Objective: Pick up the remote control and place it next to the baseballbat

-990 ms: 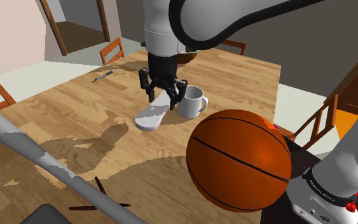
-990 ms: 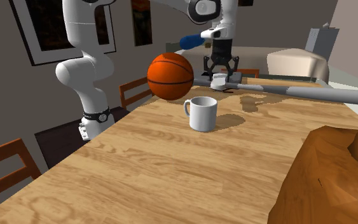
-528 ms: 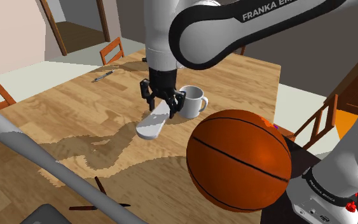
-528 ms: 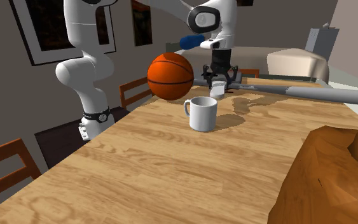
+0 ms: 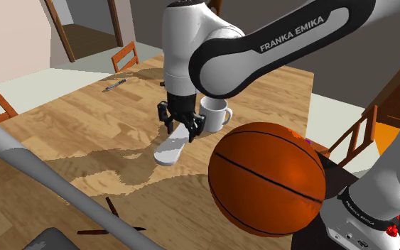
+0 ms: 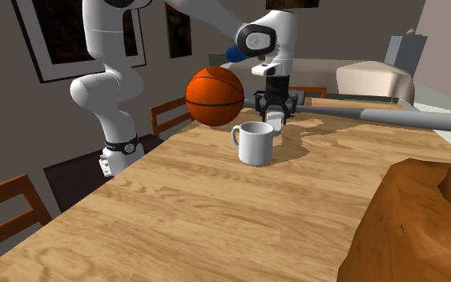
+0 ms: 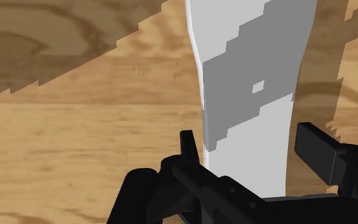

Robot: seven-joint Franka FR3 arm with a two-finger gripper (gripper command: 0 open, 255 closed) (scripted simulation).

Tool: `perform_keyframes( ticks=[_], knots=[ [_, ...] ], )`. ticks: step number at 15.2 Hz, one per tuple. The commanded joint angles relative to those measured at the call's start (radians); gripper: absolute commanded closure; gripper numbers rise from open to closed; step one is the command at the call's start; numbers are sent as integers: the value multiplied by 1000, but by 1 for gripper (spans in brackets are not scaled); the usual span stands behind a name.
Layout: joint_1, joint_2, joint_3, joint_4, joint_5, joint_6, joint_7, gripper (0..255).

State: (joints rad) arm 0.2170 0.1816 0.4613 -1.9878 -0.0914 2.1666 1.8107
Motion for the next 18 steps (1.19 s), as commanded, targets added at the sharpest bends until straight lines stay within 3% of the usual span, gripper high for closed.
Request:
perform_keyframes(
  ticks=[1,6,13,14,18],
  knots=[
    [2,14,-2,-12,-9,25,6,255],
    [8,51,-8,-39,-33,85,22,255],
    [8,51,-9,-39,-33,85,22,255],
    [8,51,-9,-39,-33,85,22,0],
    [8,51,-9,-39,-33,85,22,0]
  ],
)
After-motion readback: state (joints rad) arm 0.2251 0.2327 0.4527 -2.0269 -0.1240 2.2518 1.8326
